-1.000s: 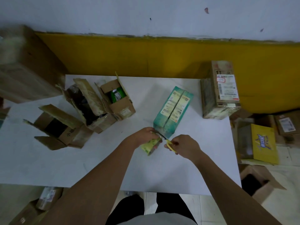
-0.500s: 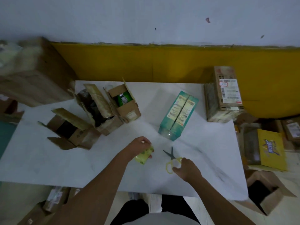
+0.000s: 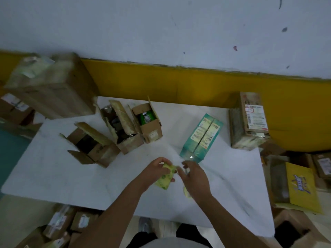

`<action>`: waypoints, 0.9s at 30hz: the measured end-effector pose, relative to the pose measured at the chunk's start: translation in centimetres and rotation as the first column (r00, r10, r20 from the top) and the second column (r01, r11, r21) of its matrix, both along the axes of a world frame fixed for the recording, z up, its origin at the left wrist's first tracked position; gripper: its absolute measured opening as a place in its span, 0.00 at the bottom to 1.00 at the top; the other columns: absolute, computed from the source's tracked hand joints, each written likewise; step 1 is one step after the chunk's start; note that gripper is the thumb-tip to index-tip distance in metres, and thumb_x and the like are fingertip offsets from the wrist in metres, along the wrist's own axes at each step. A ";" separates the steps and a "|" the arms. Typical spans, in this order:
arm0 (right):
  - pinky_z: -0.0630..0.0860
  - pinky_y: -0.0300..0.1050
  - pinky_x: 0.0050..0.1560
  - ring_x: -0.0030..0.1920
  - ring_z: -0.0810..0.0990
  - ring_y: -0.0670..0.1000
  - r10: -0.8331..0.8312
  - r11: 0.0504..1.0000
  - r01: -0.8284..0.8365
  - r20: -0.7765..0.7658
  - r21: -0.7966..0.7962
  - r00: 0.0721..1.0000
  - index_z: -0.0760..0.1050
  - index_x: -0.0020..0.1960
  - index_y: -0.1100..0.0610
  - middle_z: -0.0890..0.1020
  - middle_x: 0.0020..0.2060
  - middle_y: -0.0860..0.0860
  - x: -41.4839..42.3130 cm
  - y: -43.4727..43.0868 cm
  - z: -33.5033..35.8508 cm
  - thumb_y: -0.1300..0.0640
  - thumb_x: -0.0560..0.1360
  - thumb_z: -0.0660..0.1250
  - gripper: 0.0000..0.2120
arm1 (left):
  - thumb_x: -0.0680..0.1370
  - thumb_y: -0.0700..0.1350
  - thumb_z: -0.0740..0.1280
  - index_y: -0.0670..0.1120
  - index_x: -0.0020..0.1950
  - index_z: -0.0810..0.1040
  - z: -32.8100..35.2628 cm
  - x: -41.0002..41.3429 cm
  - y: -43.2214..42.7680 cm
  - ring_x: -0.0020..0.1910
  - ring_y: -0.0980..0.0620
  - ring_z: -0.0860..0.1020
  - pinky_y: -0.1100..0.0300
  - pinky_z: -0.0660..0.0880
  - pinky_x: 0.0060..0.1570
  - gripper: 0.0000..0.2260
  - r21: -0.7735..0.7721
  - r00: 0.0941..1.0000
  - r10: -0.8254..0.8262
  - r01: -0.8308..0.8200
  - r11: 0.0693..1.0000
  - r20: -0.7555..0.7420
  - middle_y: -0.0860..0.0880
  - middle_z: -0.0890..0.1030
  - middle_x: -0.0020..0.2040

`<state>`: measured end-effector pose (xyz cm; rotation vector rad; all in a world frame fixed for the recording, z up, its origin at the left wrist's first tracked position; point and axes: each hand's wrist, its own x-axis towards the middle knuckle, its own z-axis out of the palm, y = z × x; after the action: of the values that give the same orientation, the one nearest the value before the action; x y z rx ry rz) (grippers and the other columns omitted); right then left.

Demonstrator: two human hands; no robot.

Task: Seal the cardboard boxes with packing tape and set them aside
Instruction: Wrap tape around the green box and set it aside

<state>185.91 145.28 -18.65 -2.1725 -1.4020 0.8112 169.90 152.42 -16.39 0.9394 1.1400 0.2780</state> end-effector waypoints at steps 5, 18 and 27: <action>0.76 0.41 0.45 0.41 0.79 0.45 0.122 0.991 -0.112 -0.145 0.073 0.982 0.80 0.51 0.52 0.81 0.44 0.48 -3.7 2.1 1.5 0.56 0.74 0.69 0.06 | 0.77 0.33 0.66 0.39 0.60 0.72 1.5 -2.2 -1.3 0.45 0.36 0.84 0.50 0.80 0.47 0.12 0.048 1.000 -0.010 0.011 0.999 -0.020 0.40 0.84 0.51; 0.69 0.38 0.38 0.38 0.76 0.47 0.470 0.872 -0.479 -0.102 -0.103 0.877 0.79 0.40 0.61 0.80 0.39 0.54 -17.2 -0.1 -1.7 0.67 0.72 0.63 0.07 | 0.80 0.46 0.67 0.54 0.68 0.59 -1.7 -15.0 -9.6 0.33 0.66 0.80 0.71 0.75 0.35 0.22 -0.052 0.936 0.299 -0.313 0.948 -0.183 0.52 0.77 0.49; 0.76 0.35 0.43 0.40 0.79 0.45 0.473 0.852 -0.498 -0.172 -0.161 0.864 0.80 0.40 0.59 0.83 0.39 0.50 -22.1 -2.0 -6.8 0.66 0.74 0.67 0.06 | 0.79 0.52 0.67 0.42 0.79 0.51 -8.8 -19.5 -14.0 0.54 0.51 0.77 0.71 0.72 0.43 0.36 -0.081 0.852 0.294 -0.361 0.929 -0.434 0.46 0.74 0.66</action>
<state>163.78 143.33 -25.48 -1.8706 -1.9092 1.2972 150.38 138.46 -25.22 0.6695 1.7005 0.2640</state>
